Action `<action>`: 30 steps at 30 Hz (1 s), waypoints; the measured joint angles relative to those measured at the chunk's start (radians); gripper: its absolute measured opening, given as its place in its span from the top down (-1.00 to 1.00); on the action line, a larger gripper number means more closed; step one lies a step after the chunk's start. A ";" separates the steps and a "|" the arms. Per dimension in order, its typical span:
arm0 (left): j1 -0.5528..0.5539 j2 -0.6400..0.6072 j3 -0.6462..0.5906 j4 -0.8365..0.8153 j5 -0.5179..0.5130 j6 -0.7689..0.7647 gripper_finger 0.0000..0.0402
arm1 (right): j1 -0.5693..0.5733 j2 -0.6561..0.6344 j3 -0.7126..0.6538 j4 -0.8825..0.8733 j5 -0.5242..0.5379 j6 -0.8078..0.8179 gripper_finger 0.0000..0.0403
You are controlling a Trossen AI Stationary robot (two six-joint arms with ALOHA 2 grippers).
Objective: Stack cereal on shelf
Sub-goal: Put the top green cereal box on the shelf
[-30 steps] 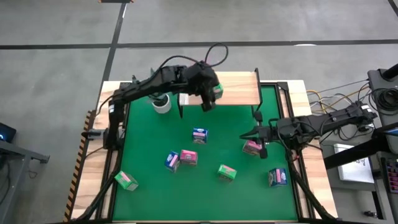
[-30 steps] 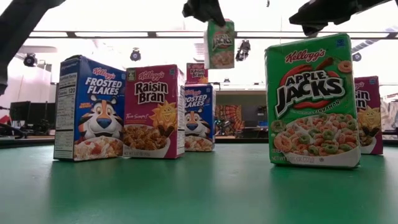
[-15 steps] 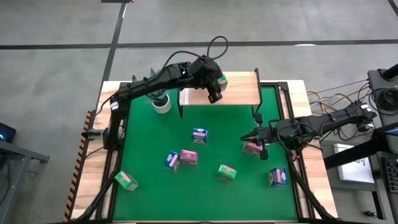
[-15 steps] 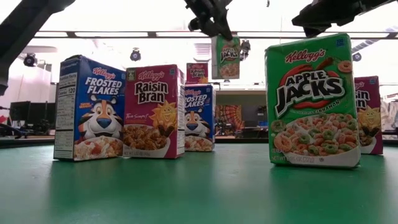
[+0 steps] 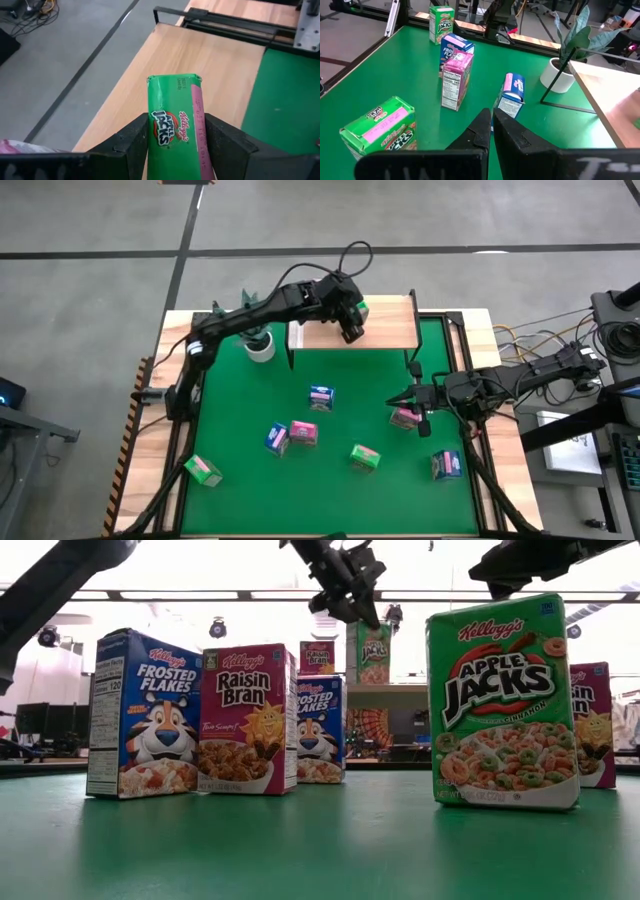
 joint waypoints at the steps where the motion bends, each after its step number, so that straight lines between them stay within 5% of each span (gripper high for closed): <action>1: 0.001 0.002 0.000 0.003 0.006 0.000 0.18 | 0.000 0.000 0.000 0.000 0.000 0.000 0.96; 15: 0.000 -0.009 0.001 -0.029 0.035 0.049 -0.14 | 0.000 0.000 0.000 0.000 0.000 0.005 0.95; 20: -0.019 -0.020 0.095 -0.153 0.038 0.083 -0.15 | 0.000 0.006 0.000 0.005 0.003 0.010 0.95; 30: -0.142 -0.135 0.055 -0.243 0.053 0.111 -0.15 | -0.003 0.094 -0.003 0.074 0.057 0.009 0.96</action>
